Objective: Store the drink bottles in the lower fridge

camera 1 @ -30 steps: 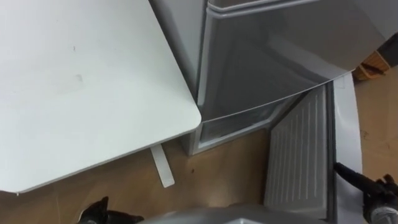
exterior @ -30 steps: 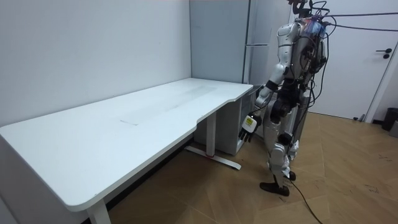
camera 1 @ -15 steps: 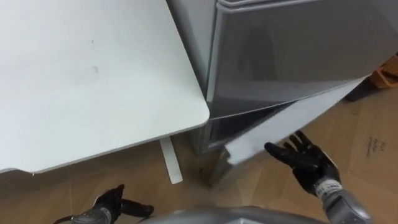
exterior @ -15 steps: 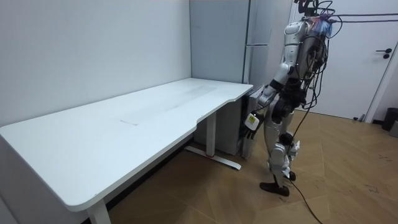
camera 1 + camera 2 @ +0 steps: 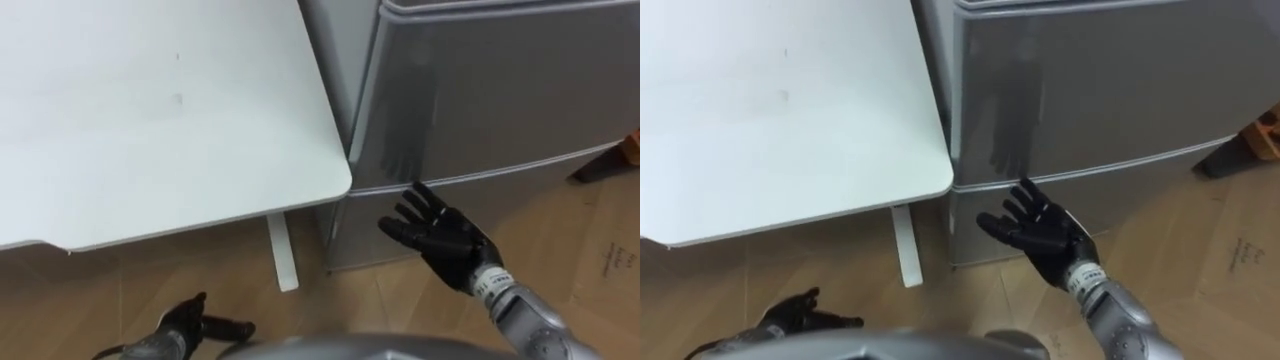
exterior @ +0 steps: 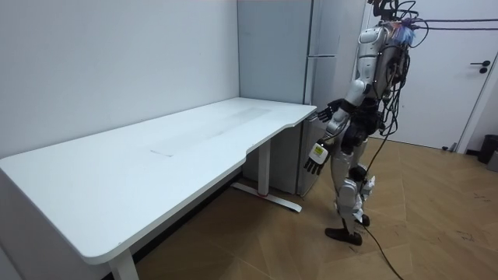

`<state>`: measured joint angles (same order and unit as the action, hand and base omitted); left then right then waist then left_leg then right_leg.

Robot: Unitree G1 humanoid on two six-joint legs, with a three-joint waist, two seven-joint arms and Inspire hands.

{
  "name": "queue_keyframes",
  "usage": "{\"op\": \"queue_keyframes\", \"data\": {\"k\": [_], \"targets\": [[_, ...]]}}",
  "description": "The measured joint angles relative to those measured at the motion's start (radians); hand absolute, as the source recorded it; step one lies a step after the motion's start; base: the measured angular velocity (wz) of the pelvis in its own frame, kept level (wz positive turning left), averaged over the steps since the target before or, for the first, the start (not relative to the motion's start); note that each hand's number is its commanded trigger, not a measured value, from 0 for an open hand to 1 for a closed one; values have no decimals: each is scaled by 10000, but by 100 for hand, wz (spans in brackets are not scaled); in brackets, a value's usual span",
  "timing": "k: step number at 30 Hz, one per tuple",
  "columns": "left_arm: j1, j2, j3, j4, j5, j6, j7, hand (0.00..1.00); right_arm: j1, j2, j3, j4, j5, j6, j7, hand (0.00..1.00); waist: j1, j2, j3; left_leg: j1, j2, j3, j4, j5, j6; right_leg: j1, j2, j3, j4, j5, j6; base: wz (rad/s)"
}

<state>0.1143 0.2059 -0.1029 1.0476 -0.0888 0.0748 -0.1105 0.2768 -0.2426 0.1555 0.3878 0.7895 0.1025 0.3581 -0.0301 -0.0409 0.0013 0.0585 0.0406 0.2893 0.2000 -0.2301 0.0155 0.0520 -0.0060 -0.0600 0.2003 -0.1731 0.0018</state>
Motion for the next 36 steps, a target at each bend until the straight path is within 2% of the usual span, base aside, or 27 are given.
{"op": "queue_keyframes", "data": {"k": [8,20,22,25,26,28,31,36], "targets": [[-11,-3,28,8,-184,75,124,0,3,-326,195,29,-17,1,-43,0,36,-40,27,-123,-13,-352,-5,99,4,54,-75,-537,-28,4,-6,13],[144,-3,284,-161,-307,103,-93,0,-23,-363,22,365,-414,-55,152,0,97,-57,20,-225,-26,-687,74,167,-27,187,-76,-847,-201,32,-55,9],[316,-11,528,-188,-328,101,-143,0,-202,-296,-216,1137,-1095,-179,412,0,80,-106,-5,-266,-118,-820,93,188,-23,244,-92,-1002,-340,49,-84,17],[317,-19,789,-177,-322,50,-229,0,-794,-252,-196,3093,-2286,28,370,0,207,-160,-14,-496,-217,-1136,163,243,27,307,-158,-1268,-506,45,-85,36],[300,-24,864,-162,-387,37,-247,0,-887,-200,-193,3831,-2640,38,361,0,319,-216,-50,-536,-272,-1282,168,262,40,324,-195,-1367,-530,29,-64,35],[301,-62,939,-159,-454,11,-237,0,-953,-143,-178,4743,-3118,56,340,0,408,-219,-59,-508,-369,-1482,142,276,63,365,-258,-1549,-582,-22,-6,34],[342,-112,1238,87,-580,-96,-131,0,-1191,-58,-136,6126,-3712,40,294,0,665,-232,-49,-467,-376,-1616,114,289,88,491,-292,-1648,-589,-38,24,19],[357,-178,1795,347,-576,-152,37,0,-1471,237,-360,7551,-4093,13,75,0,662,-287,3,-451,-436,-1888,63,287,82,633,-276,-1777,-591,-38,25,16]]}}
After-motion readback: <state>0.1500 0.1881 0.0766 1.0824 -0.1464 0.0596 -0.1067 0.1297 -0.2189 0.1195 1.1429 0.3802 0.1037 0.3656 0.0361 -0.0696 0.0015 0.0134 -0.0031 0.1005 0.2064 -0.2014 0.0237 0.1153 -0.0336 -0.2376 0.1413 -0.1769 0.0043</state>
